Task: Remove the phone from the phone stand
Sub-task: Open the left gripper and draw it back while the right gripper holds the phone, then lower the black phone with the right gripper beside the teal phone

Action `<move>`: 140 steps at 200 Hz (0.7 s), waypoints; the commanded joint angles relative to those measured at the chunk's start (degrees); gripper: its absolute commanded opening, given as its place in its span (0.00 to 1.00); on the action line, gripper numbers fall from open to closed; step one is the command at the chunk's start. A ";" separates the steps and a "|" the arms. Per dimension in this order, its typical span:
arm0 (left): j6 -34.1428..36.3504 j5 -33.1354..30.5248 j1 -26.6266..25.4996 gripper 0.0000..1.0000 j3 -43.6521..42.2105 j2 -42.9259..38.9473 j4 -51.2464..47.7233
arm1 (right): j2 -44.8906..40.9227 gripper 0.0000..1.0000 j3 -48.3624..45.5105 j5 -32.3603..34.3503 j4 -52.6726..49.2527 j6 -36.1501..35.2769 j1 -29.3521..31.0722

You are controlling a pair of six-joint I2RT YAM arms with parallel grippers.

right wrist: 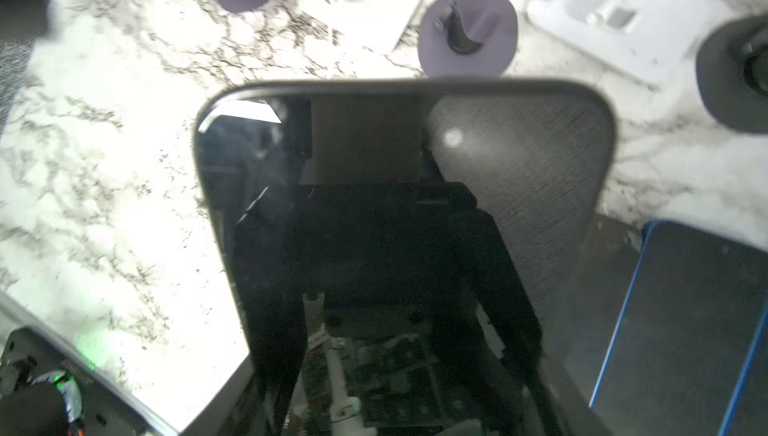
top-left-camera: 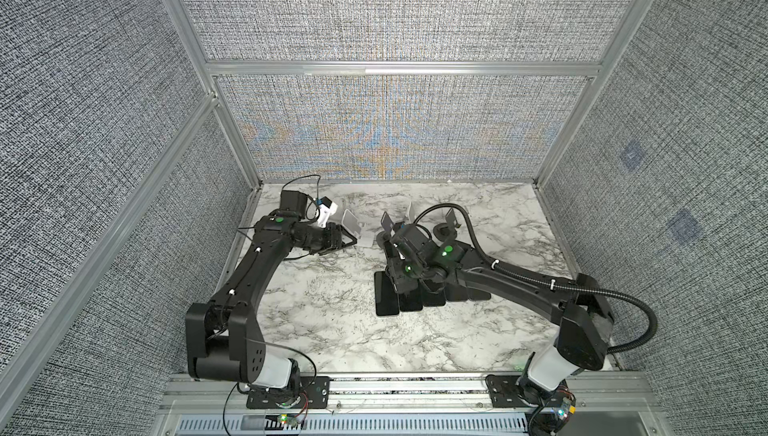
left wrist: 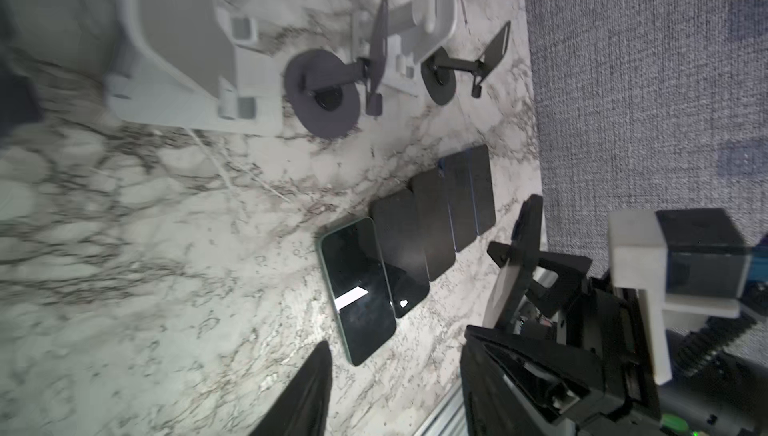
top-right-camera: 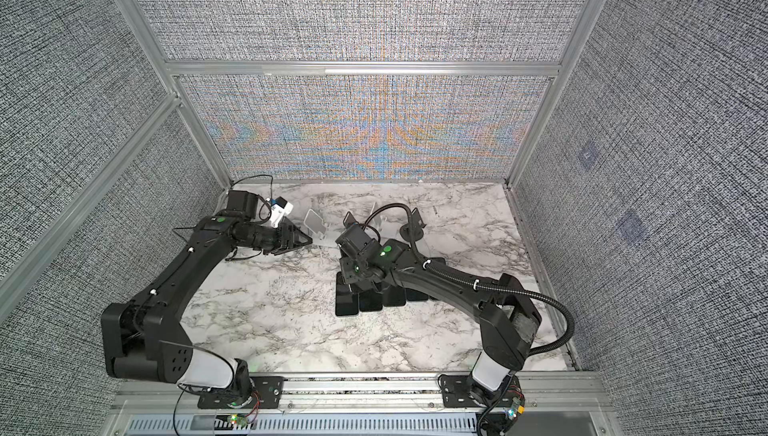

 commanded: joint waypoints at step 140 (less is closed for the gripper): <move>-5.76 -20.92 8.26 0.51 -6.57 -15.78 10.21 | 30.53 0.00 32.21 12.74 -15.05 27.30 12.92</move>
